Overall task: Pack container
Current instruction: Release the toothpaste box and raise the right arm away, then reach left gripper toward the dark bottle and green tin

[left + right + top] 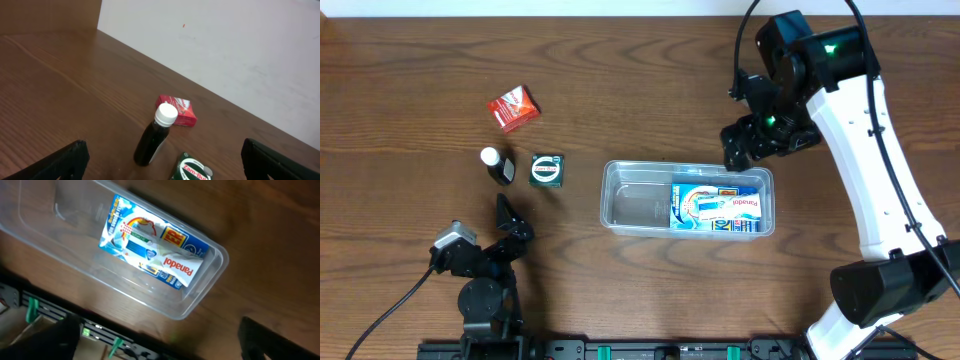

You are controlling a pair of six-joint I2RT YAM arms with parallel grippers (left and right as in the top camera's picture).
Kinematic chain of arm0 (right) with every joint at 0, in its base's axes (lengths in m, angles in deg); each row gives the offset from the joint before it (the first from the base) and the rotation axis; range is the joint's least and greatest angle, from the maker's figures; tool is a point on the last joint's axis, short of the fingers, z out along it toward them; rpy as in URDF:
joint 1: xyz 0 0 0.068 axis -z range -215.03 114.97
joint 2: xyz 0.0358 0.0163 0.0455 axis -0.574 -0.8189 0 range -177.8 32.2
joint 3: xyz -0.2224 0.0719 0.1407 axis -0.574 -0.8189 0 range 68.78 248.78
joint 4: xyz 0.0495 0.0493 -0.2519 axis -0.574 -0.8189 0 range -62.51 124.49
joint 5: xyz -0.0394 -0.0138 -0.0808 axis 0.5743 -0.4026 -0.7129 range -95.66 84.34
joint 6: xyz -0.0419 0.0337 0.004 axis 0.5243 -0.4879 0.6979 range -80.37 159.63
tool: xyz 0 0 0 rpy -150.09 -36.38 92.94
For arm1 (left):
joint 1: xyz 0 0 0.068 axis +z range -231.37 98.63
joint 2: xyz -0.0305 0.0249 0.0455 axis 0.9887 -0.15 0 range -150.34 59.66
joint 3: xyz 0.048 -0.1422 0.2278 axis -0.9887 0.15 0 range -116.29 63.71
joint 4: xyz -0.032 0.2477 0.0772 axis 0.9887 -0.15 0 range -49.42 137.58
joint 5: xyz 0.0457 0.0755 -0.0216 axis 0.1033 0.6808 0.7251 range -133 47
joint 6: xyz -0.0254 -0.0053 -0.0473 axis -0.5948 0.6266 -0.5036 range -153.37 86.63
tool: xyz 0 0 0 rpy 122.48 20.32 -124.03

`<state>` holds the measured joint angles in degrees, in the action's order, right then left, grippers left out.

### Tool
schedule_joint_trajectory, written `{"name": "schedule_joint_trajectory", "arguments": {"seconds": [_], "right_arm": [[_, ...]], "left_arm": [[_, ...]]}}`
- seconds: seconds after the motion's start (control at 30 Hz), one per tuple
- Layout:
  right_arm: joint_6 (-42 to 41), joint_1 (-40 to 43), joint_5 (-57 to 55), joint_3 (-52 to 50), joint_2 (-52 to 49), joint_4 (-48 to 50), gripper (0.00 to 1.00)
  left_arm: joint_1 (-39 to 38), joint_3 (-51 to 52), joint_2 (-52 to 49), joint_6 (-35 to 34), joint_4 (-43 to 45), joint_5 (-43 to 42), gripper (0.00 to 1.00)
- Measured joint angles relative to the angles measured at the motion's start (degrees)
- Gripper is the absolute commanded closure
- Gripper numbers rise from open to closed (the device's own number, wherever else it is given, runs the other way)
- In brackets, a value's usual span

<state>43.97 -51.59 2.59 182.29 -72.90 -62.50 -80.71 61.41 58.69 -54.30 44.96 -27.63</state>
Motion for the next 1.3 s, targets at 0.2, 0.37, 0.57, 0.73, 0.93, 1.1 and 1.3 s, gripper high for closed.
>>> {"name": "schedule_joint_trajectory", "arguments": {"seconds": [0.2,0.37,0.57,0.73,0.93,1.1,1.3], "right_arm": [[-0.66,5.77,-1.84,0.0,1.33,5.27,0.01],[-1.2,14.64,-3.13,0.02,3.61,9.11,0.01],[-1.22,21.27,-7.17,0.02,4.17,8.31,0.01],[-1.22,25.24,-13.44,0.02,4.17,7.67,0.01],[-1.22,27.54,-16.59,0.02,4.2,7.65,0.01],[-1.22,27.52,-17.11,0.02,4.2,7.65,0.01],[-1.22,27.52,-17.16,0.02,4.2,7.65,0.01]], "left_arm": [[0.0,0.0,-0.02,0.0,-0.02,0.0,0.02],[0.0,0.0,-0.02,0.0,0.0,0.0,0.02],[0.0,0.0,-0.02,0.0,0.0,0.0,0.02],[0.0,0.0,-0.02,0.0,0.0,0.0,0.02],[0.0,0.0,0.0,0.0,0.0,-0.02,0.02],[0.0,0.07,-0.02,0.0,0.35,0.0,0.02],[0.0,-0.61,-0.02,0.48,-1.27,-3.34,0.02]]}}
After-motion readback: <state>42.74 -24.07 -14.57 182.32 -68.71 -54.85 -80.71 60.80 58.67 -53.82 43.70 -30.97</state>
